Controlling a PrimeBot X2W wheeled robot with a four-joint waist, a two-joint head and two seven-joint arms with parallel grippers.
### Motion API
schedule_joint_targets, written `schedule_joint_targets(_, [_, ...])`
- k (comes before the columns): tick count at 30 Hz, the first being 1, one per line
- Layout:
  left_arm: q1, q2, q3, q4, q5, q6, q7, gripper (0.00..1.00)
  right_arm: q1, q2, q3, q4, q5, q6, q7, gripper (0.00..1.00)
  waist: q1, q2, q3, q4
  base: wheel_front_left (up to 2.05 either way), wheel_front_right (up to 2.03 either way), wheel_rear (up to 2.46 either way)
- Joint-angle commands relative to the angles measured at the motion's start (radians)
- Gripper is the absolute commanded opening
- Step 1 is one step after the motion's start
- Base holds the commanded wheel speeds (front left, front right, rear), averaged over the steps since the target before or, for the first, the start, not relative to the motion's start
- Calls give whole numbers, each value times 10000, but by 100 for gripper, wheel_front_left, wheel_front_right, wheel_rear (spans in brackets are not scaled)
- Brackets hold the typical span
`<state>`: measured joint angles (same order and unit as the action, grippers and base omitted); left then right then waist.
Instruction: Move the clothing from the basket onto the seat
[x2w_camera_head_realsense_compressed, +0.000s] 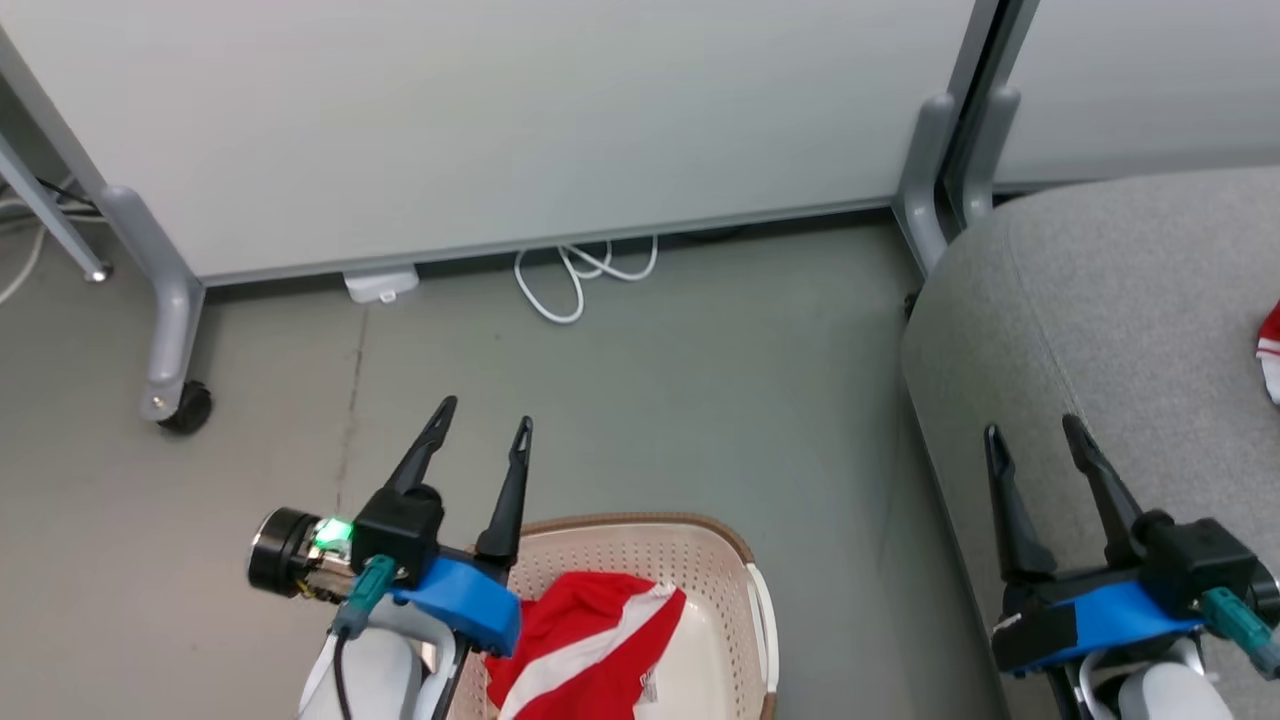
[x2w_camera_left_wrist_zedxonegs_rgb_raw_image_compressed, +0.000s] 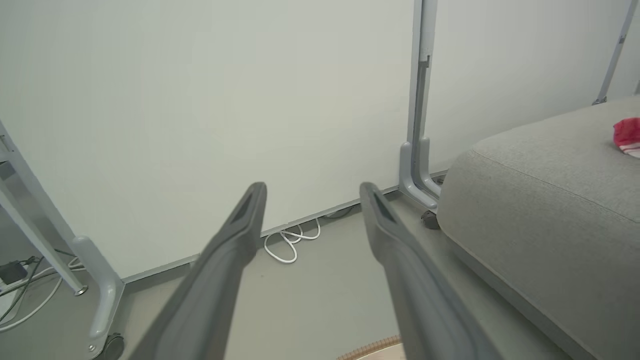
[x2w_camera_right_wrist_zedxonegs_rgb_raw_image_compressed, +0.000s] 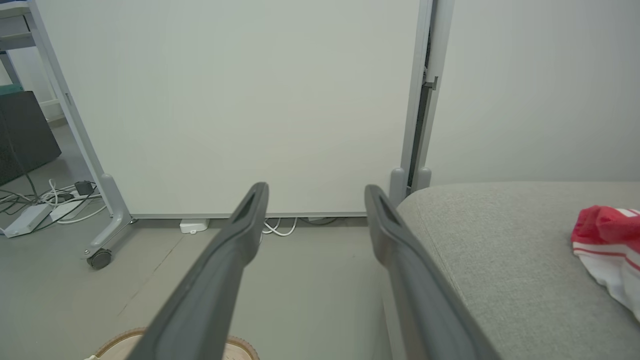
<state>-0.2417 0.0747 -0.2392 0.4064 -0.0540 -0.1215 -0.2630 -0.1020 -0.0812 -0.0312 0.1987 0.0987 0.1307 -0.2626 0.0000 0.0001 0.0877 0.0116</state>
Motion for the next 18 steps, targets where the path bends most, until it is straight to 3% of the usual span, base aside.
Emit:
schedule_joint_targets(1, [-328,83,-155,197,71,-50,-26,100,-231,-83,27,-65,23,1,-34,100,0,-1,430,-201,0,0,0])
schedule_joint_targets(8, [-1539,325,-1691,1764,82,-82,-26,100,-1069,-179,177,-194,98,1,-34,100,0,-1,1640,-595,0,0,0])
schedule_joint_targets(18, [-3498,833,-4816,4167,-588,-86,-28,100,-1922,-174,188,-367,193,1,-34,100,0,-1,3188,-931,0,0,0])
